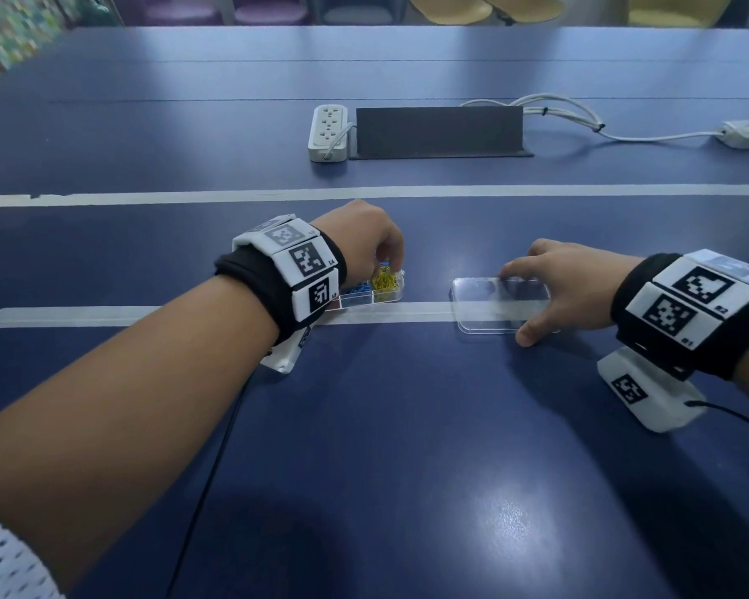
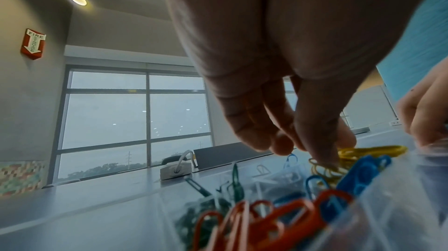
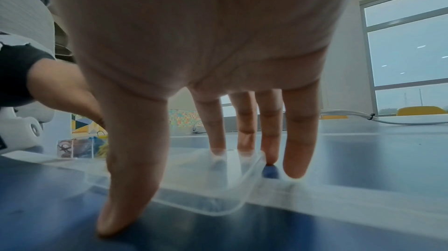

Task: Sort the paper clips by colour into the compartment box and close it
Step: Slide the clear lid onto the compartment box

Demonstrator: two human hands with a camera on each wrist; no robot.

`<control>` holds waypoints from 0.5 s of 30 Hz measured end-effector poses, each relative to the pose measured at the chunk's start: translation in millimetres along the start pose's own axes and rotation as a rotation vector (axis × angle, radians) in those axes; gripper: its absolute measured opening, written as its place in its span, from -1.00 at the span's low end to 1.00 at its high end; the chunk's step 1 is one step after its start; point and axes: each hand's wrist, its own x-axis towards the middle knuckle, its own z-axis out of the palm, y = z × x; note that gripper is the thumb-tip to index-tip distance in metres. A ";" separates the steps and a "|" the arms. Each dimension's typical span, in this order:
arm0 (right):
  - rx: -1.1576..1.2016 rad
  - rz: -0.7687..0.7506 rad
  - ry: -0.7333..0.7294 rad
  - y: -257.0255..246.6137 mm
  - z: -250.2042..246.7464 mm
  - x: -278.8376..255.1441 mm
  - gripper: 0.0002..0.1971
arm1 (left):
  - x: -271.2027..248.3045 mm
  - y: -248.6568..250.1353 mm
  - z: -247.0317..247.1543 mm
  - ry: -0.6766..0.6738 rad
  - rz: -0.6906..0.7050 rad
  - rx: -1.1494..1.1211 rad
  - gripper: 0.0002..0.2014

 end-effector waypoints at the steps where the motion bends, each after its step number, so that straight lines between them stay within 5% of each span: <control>1: -0.004 -0.006 0.006 -0.9 -0.3 0.1 -0.24 | 1.0 1.2 -0.5 -0.001 0.001 0.002 -0.72; 7: 0.002 -0.022 0.054 -5.1 -2.0 0.8 -0.18 | -0.1 -3.8 -5.0 0.044 -0.031 -0.070 -0.73; 12: 0.042 -0.106 0.204 -23.8 -16.3 10.7 -0.14 | -21.1 -28.5 -10.2 0.233 -0.141 -0.211 -0.84; 15: 0.036 -0.164 0.245 -44.0 -26.0 21.4 -0.13 | -39.0 -51.1 -9.4 0.226 -0.277 -0.245 -0.66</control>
